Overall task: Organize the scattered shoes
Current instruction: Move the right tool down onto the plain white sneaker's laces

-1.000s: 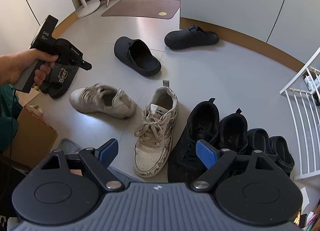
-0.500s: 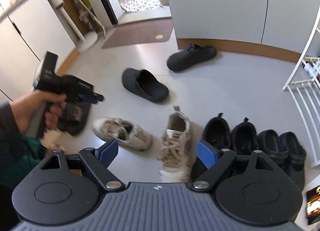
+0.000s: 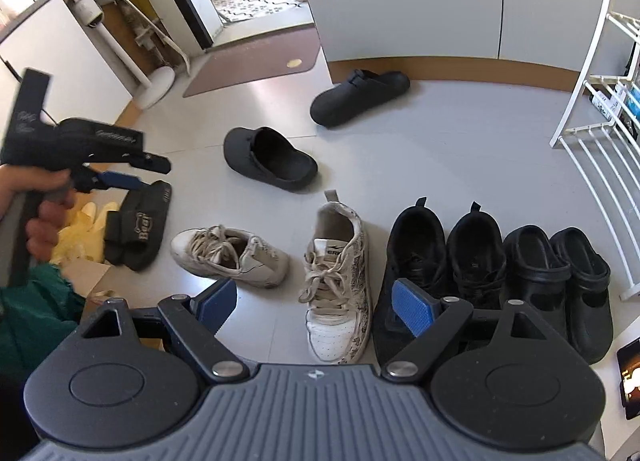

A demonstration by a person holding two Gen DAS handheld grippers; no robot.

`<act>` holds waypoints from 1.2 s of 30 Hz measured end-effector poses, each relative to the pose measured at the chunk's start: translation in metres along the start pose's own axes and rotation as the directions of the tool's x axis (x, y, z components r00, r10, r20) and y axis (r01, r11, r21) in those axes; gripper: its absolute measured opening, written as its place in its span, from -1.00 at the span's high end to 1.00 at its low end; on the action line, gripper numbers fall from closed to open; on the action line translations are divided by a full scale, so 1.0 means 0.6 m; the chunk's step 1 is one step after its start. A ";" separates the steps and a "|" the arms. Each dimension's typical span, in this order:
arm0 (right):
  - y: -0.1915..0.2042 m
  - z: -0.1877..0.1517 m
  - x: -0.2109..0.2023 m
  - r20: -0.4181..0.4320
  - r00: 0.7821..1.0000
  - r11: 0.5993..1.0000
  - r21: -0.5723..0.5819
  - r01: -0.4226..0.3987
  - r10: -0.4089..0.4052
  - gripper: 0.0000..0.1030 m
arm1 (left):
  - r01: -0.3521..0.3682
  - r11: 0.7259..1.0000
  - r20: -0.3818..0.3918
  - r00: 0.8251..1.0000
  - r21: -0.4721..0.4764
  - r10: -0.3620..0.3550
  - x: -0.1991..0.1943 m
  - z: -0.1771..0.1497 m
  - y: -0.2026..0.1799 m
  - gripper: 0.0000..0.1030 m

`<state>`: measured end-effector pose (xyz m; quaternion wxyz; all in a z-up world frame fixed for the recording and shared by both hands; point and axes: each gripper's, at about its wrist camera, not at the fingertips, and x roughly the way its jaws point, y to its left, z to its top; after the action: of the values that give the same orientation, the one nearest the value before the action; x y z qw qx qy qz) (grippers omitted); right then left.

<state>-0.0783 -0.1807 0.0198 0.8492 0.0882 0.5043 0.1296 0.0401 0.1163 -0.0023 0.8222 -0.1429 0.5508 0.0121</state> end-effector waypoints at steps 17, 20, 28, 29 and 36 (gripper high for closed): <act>0.027 -0.010 0.183 0.032 0.988 0.962 0.226 -0.152 0.149 -0.72 | -0.014 1.000 -0.025 1.000 -0.007 0.013 0.033 0.009 0.028 -0.34; 0.030 -0.012 0.214 0.040 0.983 0.948 0.260 -0.185 0.180 -0.72 | 0.000 1.000 0.003 1.000 0.001 0.000 0.033 0.019 0.018 -0.34; 0.017 -0.044 0.317 0.068 0.976 0.903 0.371 -0.219 0.209 -0.72 | -0.077 0.993 -0.026 0.996 0.087 0.080 0.049 0.023 0.022 -0.33; 0.014 -0.047 0.327 0.066 0.975 0.896 0.385 -0.222 0.214 -0.72 | -0.089 0.991 -0.045 0.995 0.102 0.094 0.059 0.020 0.024 -0.33; 0.006 -0.085 0.408 0.050 0.940 0.800 0.510 -0.316 0.339 -0.72 | -0.141 0.983 -0.121 0.980 0.116 0.155 0.110 0.016 0.056 -0.33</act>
<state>-0.0114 -0.1008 -0.2072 0.7487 0.3926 0.5161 0.1377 0.0686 0.1417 -0.0663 0.7880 -0.0578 0.6120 0.0344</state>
